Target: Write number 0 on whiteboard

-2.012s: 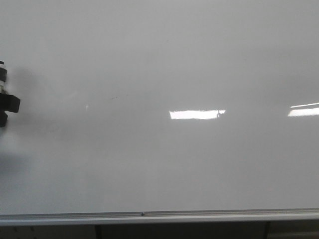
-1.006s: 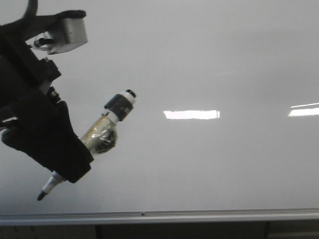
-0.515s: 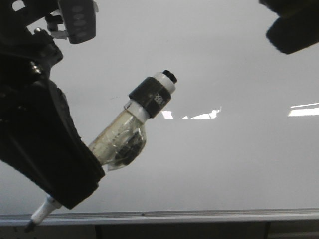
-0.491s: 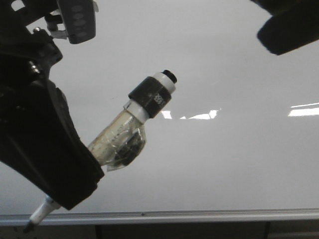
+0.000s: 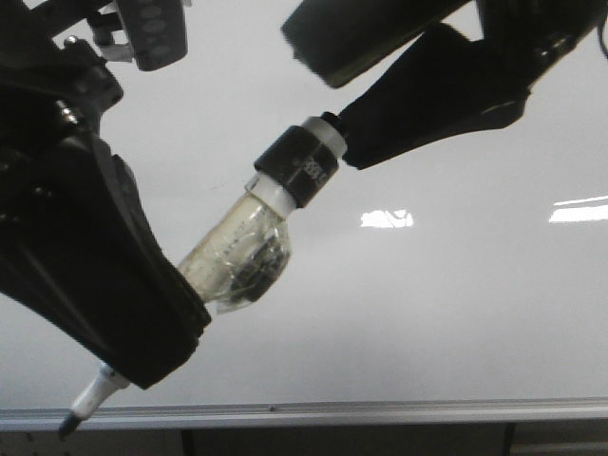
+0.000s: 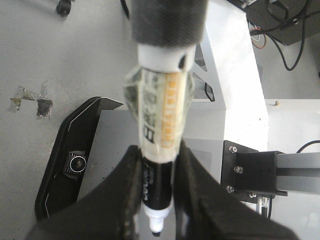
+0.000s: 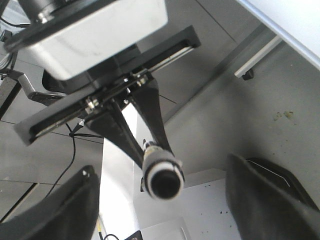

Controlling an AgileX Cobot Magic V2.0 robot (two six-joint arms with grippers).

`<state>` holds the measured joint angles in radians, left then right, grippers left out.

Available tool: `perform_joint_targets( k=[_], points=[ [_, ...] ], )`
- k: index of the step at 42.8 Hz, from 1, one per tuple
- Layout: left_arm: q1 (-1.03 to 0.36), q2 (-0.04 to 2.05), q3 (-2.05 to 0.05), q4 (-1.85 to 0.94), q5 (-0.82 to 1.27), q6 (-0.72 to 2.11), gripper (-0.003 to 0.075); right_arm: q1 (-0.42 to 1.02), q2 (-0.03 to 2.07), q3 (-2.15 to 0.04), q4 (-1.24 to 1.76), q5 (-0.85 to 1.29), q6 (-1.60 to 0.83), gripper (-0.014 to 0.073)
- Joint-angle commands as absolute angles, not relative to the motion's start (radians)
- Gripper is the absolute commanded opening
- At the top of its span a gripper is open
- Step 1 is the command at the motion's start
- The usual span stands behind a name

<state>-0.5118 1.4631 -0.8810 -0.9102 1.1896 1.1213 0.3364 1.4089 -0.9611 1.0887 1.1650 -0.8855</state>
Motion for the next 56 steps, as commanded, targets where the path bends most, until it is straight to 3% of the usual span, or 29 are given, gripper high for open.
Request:
perform_joint_targets(
  k=[1, 9, 13, 17, 24, 28, 37, 42, 51, 53, 56],
  points=[
    [-0.520, 1.429, -0.910, -0.977, 1.264, 1.123, -0.0013, 0.370, 1.420, -1.002, 1.160, 1.168, -0.903, 0.0552],
    [-0.520, 1.429, -0.910, -0.979, 1.264, 1.123, -0.0013, 0.426, 1.455, -1.003, 1.160, 1.172, -0.903, 0.0547],
    [-0.520, 1.429, -0.910, -0.979, 1.264, 1.123, -0.0013, 0.431, 1.463, -1.003, 1.160, 1.172, -0.903, 0.0503],
    [-0.520, 1.429, -0.910, -0.979, 1.264, 1.123, -0.0013, 0.431, 1.463, -1.003, 1.158, 1.177, -0.903, 0.0388],
    [-0.520, 1.429, -0.910, -0.979, 1.257, 1.123, -0.0013, 0.431, 1.463, -1.003, 1.144, 1.222, -0.903, 0.0073],
    [-0.520, 1.429, -0.910, -0.979, 1.257, 1.124, -0.0013, 0.431, 1.463, -1.003, 1.125, 1.244, -0.904, -0.0061],
    [-0.520, 1.429, -0.910, -0.989, 1.255, 1.124, 0.0006, 0.430, 1.463, -1.004, 1.121, 1.249, -0.921, -0.0069],
    [-0.520, 1.429, -0.910, -1.007, 1.257, 1.124, 0.0134, 0.430, 1.463, -1.004, 1.119, 1.246, -0.925, -0.0069],
    [-0.520, 1.429, -0.910, -1.009, 1.208, 1.124, 0.0568, 0.430, 1.419, -1.004, 1.067, 1.186, -0.916, -0.0067],
    [-0.520, 1.429, -0.910, -1.009, 1.195, 1.124, 0.0633, 0.430, 1.404, -1.004, 1.052, 1.170, -0.902, -0.0067],
    [-0.520, 1.429, -0.910, -1.009, 1.182, 1.124, 0.0671, 0.430, 1.373, -0.998, 1.025, 1.147, -0.882, -0.0067]
  ],
)
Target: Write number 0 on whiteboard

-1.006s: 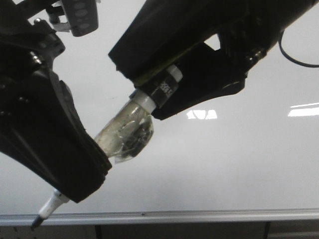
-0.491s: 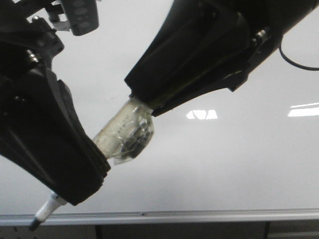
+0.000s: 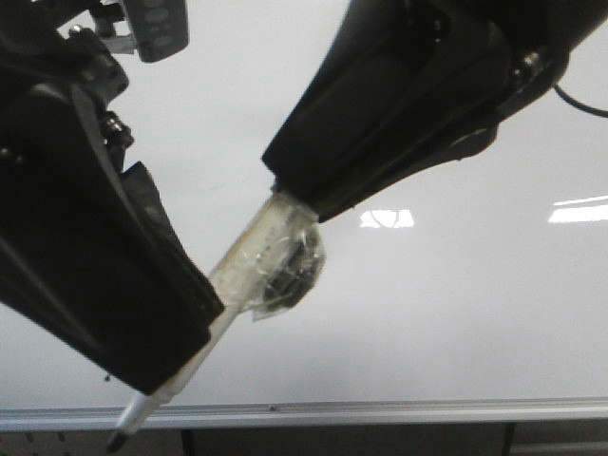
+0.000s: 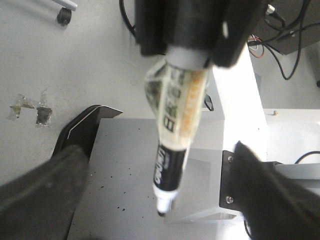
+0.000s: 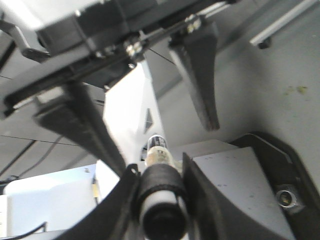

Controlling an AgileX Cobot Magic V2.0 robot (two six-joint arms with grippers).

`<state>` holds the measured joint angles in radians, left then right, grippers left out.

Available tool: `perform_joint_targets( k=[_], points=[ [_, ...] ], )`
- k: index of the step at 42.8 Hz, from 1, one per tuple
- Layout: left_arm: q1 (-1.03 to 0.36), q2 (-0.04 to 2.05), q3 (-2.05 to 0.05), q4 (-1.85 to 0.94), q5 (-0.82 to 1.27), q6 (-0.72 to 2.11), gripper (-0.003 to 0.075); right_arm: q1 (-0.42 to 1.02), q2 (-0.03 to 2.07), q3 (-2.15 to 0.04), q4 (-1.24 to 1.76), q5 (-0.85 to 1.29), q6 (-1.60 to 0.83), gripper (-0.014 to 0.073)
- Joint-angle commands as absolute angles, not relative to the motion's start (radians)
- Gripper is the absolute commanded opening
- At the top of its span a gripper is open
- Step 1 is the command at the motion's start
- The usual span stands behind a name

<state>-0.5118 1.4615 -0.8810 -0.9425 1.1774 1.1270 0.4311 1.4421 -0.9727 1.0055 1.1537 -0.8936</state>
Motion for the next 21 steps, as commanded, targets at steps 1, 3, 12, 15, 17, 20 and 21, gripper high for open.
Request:
perform_joint_targets(
  k=[1, 3, 12, 15, 17, 20, 21],
  points=[
    [-0.520, 1.429, -0.910, -1.009, 1.182, 1.124, 0.0672, 0.430, 1.362, -0.996, 1.016, 1.137, -0.876, -0.0067],
    [-0.520, 1.429, -0.910, -1.009, 1.182, 1.124, 0.0672, 0.428, 1.336, -0.989, 0.991, 1.107, -0.856, -0.0067],
    [-0.520, 1.429, -0.910, -1.009, 1.182, 1.124, 0.0671, 0.354, 1.159, -0.899, 0.837, 0.874, -0.728, -0.0067],
    [-0.520, 1.429, -0.910, -1.009, 1.182, 1.124, 0.0662, 0.309, 1.087, -0.862, 0.780, 0.807, -0.698, -0.0067],
    [-0.520, 1.429, -0.910, -1.009, 1.182, 1.124, 0.0636, 0.273, 1.034, -0.836, 0.743, 0.759, -0.682, -0.0067],
    [-0.520, 1.429, -0.910, -1.009, 1.182, 1.124, 0.0582, 0.214, 0.957, -0.805, 0.706, 0.712, -0.678, -0.0067],
    [-0.520, 1.429, -0.910, -1.009, 1.182, 1.124, 0.0564, 0.195, 0.934, -0.795, 0.699, 0.699, -0.678, -0.0067]
  ],
)
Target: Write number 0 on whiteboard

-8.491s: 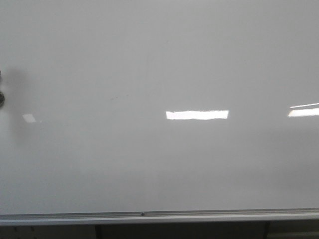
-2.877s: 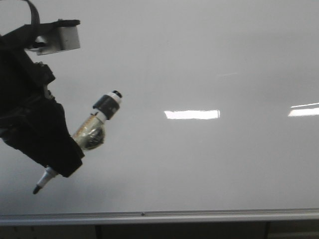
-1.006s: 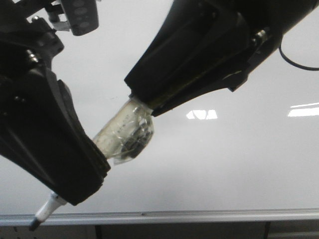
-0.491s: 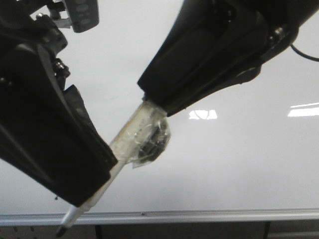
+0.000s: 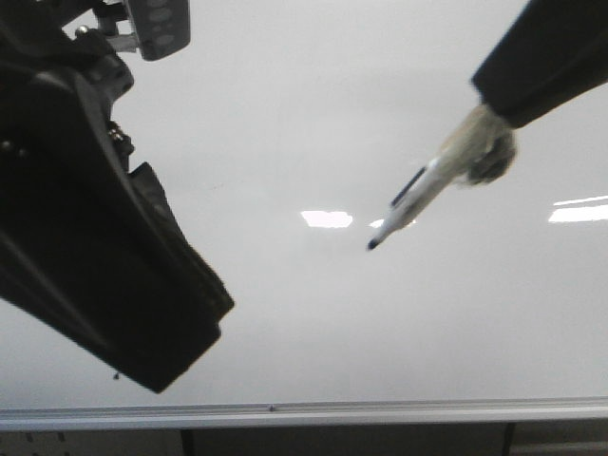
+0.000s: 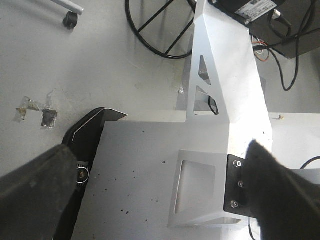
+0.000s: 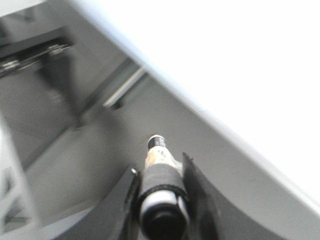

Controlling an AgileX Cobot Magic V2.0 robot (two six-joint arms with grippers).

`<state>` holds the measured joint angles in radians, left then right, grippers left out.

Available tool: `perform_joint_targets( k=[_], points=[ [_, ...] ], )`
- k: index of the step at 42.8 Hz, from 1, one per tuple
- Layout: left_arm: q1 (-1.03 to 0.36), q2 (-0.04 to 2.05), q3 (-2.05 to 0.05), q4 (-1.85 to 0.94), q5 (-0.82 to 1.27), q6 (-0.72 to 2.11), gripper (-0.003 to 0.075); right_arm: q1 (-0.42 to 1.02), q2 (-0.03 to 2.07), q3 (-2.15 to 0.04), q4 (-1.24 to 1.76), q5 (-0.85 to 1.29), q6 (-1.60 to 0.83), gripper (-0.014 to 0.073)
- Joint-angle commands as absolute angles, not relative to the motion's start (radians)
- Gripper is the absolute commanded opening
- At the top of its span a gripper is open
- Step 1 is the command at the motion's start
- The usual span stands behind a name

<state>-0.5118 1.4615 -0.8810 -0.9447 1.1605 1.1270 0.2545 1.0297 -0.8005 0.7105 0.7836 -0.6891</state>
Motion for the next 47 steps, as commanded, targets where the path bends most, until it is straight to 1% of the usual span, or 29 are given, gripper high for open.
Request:
perform_joint_targets(
  k=[1, 5, 6, 7, 9, 16, 20, 25, 31, 42, 47],
  points=[
    [-0.520, 1.429, -0.910, -1.009, 1.182, 1.124, 0.0536, 0.169, 0.905, -0.786, 0.694, 0.683, -0.678, -0.0067],
    [-0.520, 1.429, -0.910, -1.009, 1.182, 1.124, 0.0430, 0.088, 0.814, -0.767, 0.686, 0.643, -0.678, -0.0067],
    [-0.520, 1.429, -0.910, -1.009, 1.182, 1.124, 0.0384, 0.062, 0.796, -0.765, 0.685, 0.636, -0.678, -0.0067],
    [-0.520, 1.429, -0.910, -1.009, 1.182, 1.124, 0.0366, 0.053, 0.786, -0.765, 0.685, 0.635, -0.678, -0.0067],
    [-0.520, 1.429, -0.910, -1.009, 1.182, 1.124, 0.0292, 0.023, 0.771, -0.765, 0.685, 0.631, -0.678, -0.0067],
    [-0.520, 1.429, -0.910, -1.009, 1.182, 1.124, 0.0072, 0.008, 0.774, -0.771, 0.685, 0.618, -0.678, -0.0067],
    [-0.520, 1.429, -0.910, -1.009, 1.182, 1.124, -0.0019, 0.008, 0.804, -0.796, 0.685, 0.614, -0.678, -0.0067],
    [-0.520, 1.429, -0.910, -1.009, 1.182, 1.124, -0.0020, 0.008, 0.871, -0.856, 0.685, 0.614, -0.678, -0.0067],
    [-0.520, 1.429, -0.910, -1.009, 1.182, 1.124, -0.0020, 0.008, 1.003, -0.974, 0.647, 0.626, -0.678, -0.0067],
    [-0.520, 1.429, -0.910, -1.009, 1.180, 1.124, -0.0020, 0.008, 1.272, -1.265, 0.593, 0.788, -0.677, -0.0060],
    [-0.520, 1.429, -0.910, -1.009, 1.180, 1.124, -0.0020, 0.008, 1.358, -1.364, 0.577, 0.822, -0.667, -0.0059]
  ],
)
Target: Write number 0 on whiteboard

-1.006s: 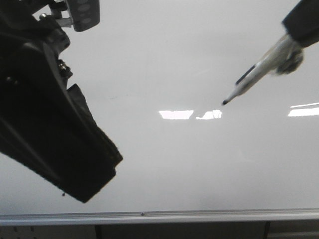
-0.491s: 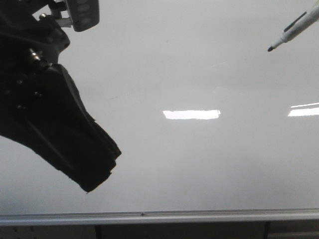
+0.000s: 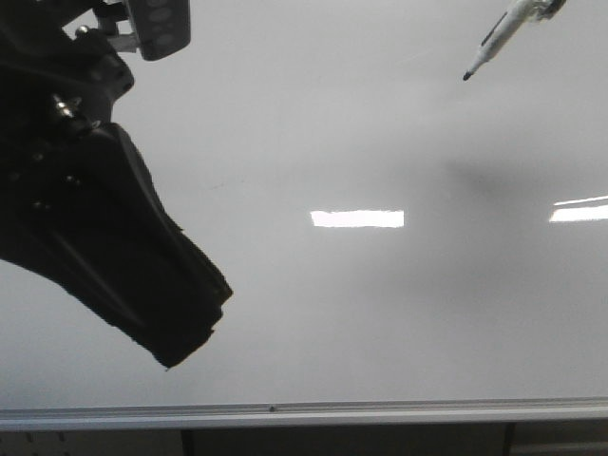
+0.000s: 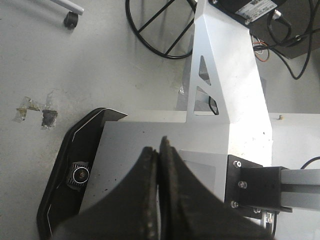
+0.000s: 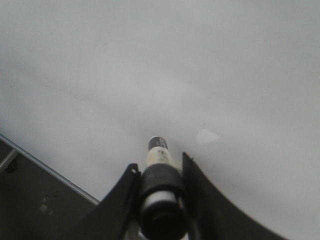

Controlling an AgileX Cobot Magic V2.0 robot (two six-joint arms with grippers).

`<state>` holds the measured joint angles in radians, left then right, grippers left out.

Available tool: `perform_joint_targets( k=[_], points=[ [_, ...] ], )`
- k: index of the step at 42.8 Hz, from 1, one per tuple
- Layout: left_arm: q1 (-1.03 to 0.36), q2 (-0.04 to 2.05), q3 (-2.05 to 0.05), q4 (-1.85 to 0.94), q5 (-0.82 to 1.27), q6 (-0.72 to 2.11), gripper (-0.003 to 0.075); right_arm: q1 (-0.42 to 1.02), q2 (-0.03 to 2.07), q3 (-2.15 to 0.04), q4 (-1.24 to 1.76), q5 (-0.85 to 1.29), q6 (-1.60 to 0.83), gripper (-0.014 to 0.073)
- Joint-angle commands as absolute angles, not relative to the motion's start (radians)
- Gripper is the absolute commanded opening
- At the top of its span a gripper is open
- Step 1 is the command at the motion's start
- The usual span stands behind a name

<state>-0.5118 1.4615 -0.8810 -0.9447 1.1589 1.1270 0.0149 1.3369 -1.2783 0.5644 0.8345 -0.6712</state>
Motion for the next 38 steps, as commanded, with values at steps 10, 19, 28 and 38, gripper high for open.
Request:
perform_joint_targets(
  k=[10, 19, 28, 38],
  points=[
    [-0.520, 1.429, -0.910, -1.009, 1.180, 1.124, -0.0020, 0.010, 1.428, -1.459, 0.557, 0.777, -0.654, -0.0059],
    [-0.520, 1.429, -0.910, -1.009, 1.178, 1.124, -0.0020, 0.010, 1.428, -1.459, 0.555, 0.721, -0.654, -0.0059],
    [-0.520, 1.429, -0.910, -1.009, 1.178, 1.124, -0.0020, 0.010, 1.442, -1.459, 0.549, 0.689, -0.654, -0.0059],
    [-0.520, 1.429, -0.910, -1.009, 1.178, 1.124, -0.0020, 0.010, 1.469, -1.459, 0.548, 0.678, -0.654, -0.0059]
  ],
)
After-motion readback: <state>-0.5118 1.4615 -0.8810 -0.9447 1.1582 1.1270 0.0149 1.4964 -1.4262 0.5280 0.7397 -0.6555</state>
